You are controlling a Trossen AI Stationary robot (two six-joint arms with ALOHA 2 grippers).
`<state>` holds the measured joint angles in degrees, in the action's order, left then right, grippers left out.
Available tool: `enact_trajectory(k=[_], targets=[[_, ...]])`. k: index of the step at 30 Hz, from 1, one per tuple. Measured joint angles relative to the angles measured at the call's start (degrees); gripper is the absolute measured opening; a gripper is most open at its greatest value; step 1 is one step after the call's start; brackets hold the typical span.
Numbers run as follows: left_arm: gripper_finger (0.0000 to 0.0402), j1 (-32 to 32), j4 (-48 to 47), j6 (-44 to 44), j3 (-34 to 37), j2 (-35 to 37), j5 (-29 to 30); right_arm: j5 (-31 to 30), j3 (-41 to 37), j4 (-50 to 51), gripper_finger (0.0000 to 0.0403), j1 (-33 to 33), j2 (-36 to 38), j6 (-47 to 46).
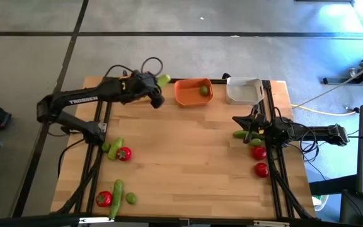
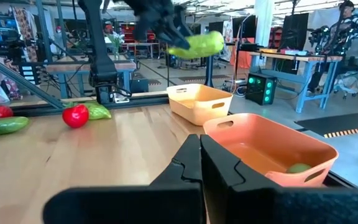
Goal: Sort produce into baskets
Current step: Put the top center cucumber into the yellow bin
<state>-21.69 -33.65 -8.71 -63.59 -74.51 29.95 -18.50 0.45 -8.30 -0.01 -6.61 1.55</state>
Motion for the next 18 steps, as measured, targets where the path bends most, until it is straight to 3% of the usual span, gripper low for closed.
enact_trajectory(k=[9, 18], targets=[[0.0162, -10.5, 1.6, -2.7, 10.4, 1.7, 0.4, 0.0, 0.0, -1.0, 0.0, 0.0, 0.0, -1.7], [0.0162, -17.1, 11.1, -3.5, 19.2, 1.6, 0.4, 0.0, 0.0, -1.0, 0.0, 0.0, 0.0, -1.7]])
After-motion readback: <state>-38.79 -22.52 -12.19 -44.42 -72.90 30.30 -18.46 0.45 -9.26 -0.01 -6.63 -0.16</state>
